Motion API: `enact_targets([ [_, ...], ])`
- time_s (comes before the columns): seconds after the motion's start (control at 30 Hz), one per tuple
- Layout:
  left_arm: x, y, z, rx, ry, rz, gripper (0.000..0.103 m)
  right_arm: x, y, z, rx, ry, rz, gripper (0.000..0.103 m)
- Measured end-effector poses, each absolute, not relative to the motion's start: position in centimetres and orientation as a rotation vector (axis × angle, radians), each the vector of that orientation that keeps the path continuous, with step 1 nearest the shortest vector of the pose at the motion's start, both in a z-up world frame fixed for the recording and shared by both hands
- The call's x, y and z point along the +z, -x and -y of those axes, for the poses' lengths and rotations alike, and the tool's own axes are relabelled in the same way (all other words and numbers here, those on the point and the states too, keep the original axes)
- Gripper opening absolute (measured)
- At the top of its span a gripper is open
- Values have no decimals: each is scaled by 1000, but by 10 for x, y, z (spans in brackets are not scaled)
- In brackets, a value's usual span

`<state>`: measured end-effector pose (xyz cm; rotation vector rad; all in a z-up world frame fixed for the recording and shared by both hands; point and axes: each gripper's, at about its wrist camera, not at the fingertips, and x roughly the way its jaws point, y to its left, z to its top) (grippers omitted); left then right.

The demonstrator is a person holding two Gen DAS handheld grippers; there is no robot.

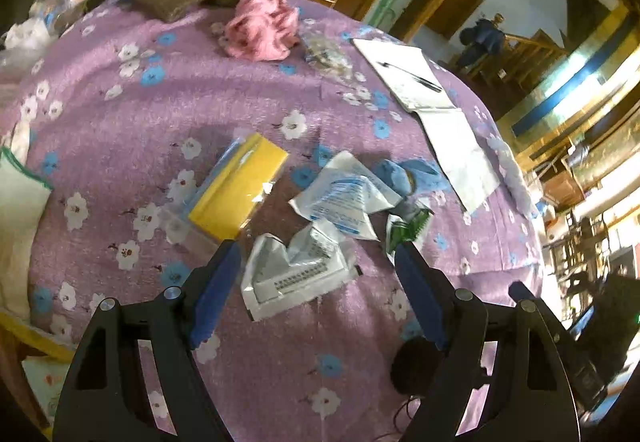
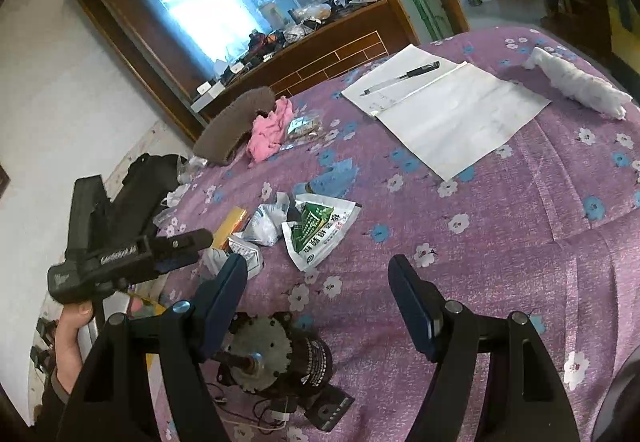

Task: Organize soft objects
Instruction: 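Move both open tools back over the packets on the table, then grasp white packet with left tool while right tool grasps green-printed snack bag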

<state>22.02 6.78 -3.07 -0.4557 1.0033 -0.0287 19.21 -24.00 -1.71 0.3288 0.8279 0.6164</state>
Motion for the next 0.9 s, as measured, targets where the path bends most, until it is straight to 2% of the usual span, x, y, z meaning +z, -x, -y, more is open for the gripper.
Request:
enact_targets([
  [0.17,-34,-231,-63,-44,393,-1003,80,-19,-193,240,620,-334,-845,73],
  [0.27,-35,-242,-44,-52,246,-1017,80,-19,-192,239,624,-335,-846,73],
  [0.4,-54,-245,-33,-75,175,-1089,80,-18,-191,241,620,-340,-841,73],
  [0.43,-61,-246,-33,-62,167,-1113,78,-17,-191,241,621,-341,-839,73],
  [0.47,-65,-245,-33,-59,165,-1126,70,-17,-190,241,621,-340,-837,73],
  [0.53,-67,-242,-31,-47,151,-1131,64,-16,-190,241,624,-339,-837,73],
  [0.63,-64,-240,-25,-57,146,-1137,46,-16,-190,241,624,-338,-836,73],
  [0.83,-64,-242,-20,-56,138,-1156,44,-19,-192,243,622,-347,-849,73],
  [0.9,-61,-237,-19,-85,156,-1147,25,-20,-192,243,627,-353,-853,73],
])
